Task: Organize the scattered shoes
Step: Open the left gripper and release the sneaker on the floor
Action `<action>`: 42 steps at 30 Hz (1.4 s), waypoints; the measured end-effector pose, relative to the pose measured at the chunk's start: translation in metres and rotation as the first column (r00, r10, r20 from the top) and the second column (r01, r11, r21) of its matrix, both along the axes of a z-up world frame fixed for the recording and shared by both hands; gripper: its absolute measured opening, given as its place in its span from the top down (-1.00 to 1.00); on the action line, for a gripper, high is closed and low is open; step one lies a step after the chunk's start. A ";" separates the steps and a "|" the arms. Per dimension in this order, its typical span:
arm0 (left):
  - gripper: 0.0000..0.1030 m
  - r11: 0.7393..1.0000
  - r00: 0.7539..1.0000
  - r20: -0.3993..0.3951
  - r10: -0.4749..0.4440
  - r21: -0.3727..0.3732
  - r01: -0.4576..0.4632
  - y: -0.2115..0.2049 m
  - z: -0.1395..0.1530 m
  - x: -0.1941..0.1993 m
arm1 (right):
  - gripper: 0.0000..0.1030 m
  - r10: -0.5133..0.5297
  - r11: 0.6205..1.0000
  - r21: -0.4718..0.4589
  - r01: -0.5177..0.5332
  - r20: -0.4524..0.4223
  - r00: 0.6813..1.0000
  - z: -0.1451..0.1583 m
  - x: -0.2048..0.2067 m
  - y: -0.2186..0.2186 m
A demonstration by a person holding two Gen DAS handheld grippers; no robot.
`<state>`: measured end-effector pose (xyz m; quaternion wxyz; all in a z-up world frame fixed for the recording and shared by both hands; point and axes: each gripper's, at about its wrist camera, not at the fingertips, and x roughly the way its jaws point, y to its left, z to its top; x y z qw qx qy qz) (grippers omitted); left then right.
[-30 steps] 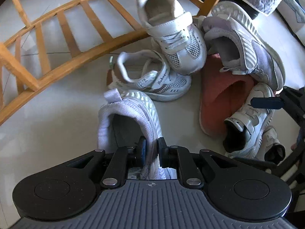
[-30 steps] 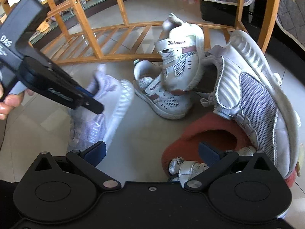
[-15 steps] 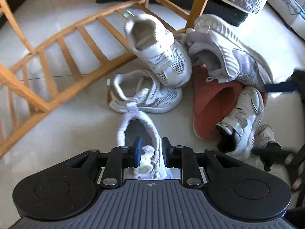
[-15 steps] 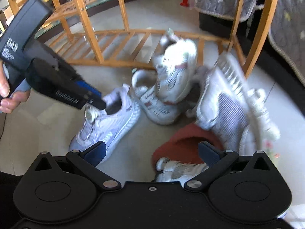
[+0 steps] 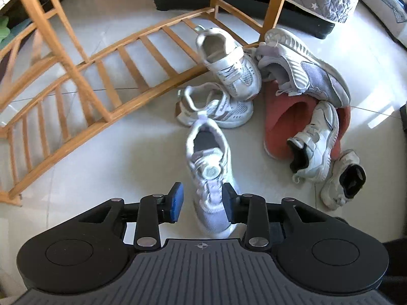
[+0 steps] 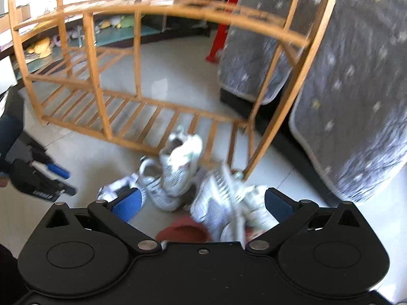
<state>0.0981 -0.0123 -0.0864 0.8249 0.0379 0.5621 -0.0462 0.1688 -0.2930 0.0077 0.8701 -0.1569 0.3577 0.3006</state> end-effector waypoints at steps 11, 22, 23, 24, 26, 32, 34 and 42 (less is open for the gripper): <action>0.20 0.998 0.998 0.011 0.059 0.028 -0.060 0.021 0.014 -0.029 | -1.00 -0.014 1.000 -0.022 0.016 0.097 0.995 0.054 -0.002 0.001; 0.20 0.995 0.994 -0.043 0.101 -0.015 -0.102 0.048 -0.026 -0.038 | -1.00 -0.015 0.999 -0.028 0.019 0.130 0.991 0.071 0.036 0.030; 0.19 0.993 0.992 -0.050 0.114 -0.018 -0.115 0.052 -0.030 -0.038 | -1.00 -0.016 1.000 -0.024 0.019 0.132 0.991 0.074 0.042 0.034; 0.19 0.991 0.990 -0.057 0.128 -0.022 -0.129 0.057 -0.034 -0.038 | -1.00 -0.017 1.000 -0.019 0.020 0.132 0.991 0.075 0.045 0.036; 0.19 0.988 0.987 -0.074 0.143 -0.040 -0.147 0.061 -0.041 -0.039 | -1.00 -0.016 1.000 -0.001 0.016 0.121 0.993 0.072 0.048 0.041; 0.17 0.988 0.982 -0.122 0.142 -0.048 -0.148 0.054 -0.063 -0.032 | -1.00 0.055 0.998 -0.008 -0.055 0.031 0.998 0.022 0.044 0.054; 0.17 0.988 0.980 -0.145 0.136 -0.056 -0.146 0.050 -0.077 -0.030 | -1.00 0.087 0.996 -0.022 -0.087 -0.002 0.996 0.004 0.043 0.059; 0.17 0.980 0.965 -0.213 0.152 -0.095 -0.175 0.042 -0.123 -0.024 | -1.00 0.216 0.972 -0.060 -0.228 -0.157 0.964 -0.071 0.037 0.085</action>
